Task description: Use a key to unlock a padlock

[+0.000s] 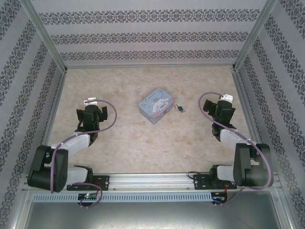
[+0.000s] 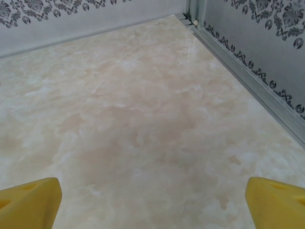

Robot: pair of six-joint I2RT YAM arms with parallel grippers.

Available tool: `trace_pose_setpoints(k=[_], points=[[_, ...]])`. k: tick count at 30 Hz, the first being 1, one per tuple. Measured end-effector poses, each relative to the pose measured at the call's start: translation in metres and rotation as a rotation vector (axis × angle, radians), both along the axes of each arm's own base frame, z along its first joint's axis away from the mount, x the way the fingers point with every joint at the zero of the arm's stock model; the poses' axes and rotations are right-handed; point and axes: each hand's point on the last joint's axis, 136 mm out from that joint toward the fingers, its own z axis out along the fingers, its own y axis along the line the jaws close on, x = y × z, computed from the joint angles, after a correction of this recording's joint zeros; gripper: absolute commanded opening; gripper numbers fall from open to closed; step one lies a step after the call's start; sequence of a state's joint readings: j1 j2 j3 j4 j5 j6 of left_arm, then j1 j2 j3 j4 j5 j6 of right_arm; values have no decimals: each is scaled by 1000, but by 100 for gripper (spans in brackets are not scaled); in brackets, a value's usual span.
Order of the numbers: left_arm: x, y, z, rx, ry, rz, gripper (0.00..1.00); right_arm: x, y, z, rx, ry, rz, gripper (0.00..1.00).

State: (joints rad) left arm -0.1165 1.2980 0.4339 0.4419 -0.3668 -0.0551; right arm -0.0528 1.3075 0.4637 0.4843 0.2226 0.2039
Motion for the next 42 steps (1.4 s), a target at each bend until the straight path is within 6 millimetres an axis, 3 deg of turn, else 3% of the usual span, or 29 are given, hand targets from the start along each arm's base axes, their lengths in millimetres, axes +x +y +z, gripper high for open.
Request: trace_pose_setpoints(k=[3, 9, 13, 16, 22, 42], points=[[0, 5, -16, -10, 0, 2, 100, 1, 3, -3, -17, -39, 17, 98], [10, 2, -21, -49, -69, -38, 100, -12, 24, -40, -52, -29, 116, 98], [18, -6, -33, -59, -62, -91, 99, -7, 33, -49, -60, -45, 170, 98], [22, -11, -43, -77, -35, -128, 99, 1, 38, -42, -58, -58, 200, 98], [31, -9, -34, -107, -62, -155, 99, 18, 42, -22, -67, -108, 224, 98], [32, -13, -35, -121, -61, -181, 100, 17, 52, -29, -74, -74, 289, 98]])
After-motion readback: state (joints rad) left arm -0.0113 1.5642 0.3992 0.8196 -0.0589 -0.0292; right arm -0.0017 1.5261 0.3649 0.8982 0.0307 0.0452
